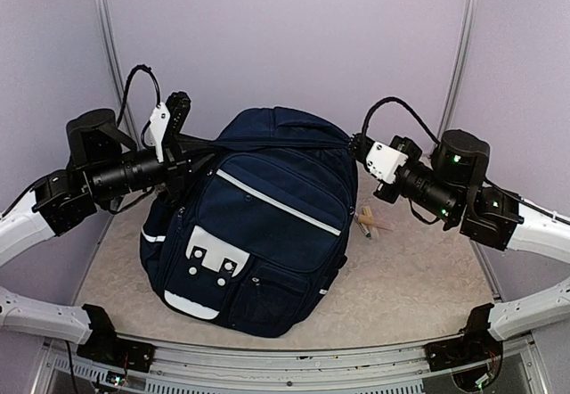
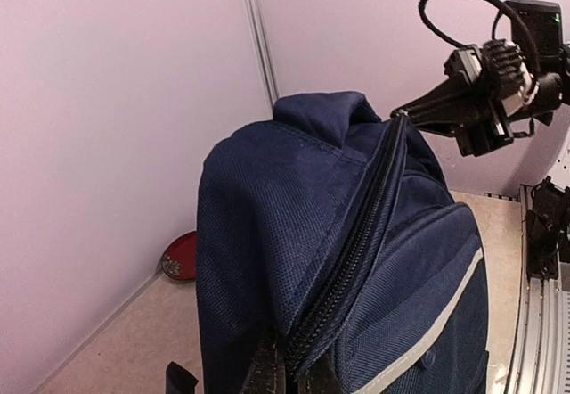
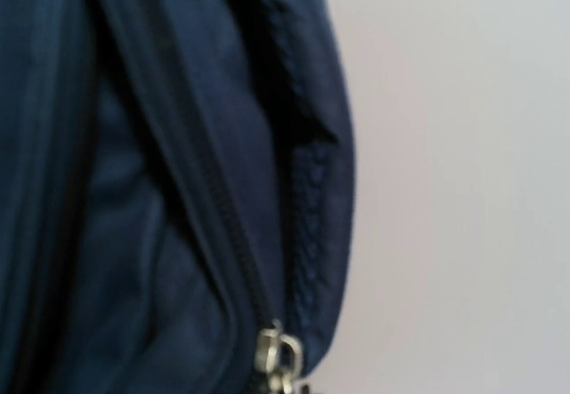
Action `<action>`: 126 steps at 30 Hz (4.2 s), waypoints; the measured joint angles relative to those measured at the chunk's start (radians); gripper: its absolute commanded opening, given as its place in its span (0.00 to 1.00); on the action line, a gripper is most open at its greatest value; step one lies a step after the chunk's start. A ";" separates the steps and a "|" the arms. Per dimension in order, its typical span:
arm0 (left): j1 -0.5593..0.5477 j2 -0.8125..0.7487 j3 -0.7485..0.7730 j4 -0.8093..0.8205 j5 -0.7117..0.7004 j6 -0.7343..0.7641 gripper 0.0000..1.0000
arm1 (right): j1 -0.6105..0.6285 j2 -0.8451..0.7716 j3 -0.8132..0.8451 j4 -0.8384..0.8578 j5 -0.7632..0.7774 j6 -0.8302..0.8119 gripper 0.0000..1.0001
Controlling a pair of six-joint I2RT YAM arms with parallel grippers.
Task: Pack the student bag
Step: Zip the student bag into the largest pocket of the bag, then hold the largest pocket of the student bag, then zip the student bag into the largest pocket of the bag.
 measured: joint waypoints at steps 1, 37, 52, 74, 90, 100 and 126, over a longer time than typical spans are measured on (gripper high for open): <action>-0.018 -0.011 -0.021 0.011 -0.012 0.000 0.27 | -0.009 0.007 0.009 -0.003 -0.007 0.001 0.00; -0.275 0.348 0.386 -0.118 -0.178 0.212 0.88 | -0.031 0.291 0.413 -0.086 -0.200 -0.062 0.00; -0.162 0.422 0.521 -0.174 -0.145 0.265 0.80 | -0.030 0.246 0.370 -0.079 -0.229 -0.061 0.00; -0.133 0.523 0.606 -0.246 -0.097 0.277 0.00 | -0.027 0.242 0.367 -0.079 -0.230 -0.060 0.00; -0.090 0.350 0.436 -0.168 -0.120 0.232 0.00 | -0.013 -0.041 -0.057 0.078 -0.016 -0.018 0.00; -0.069 0.283 0.399 -0.180 -0.155 0.190 0.00 | -0.013 -0.156 -0.323 0.150 0.069 0.208 0.00; -0.098 0.210 0.338 -0.174 -0.207 0.113 0.00 | -0.083 -0.276 -0.299 0.047 -0.185 0.626 1.00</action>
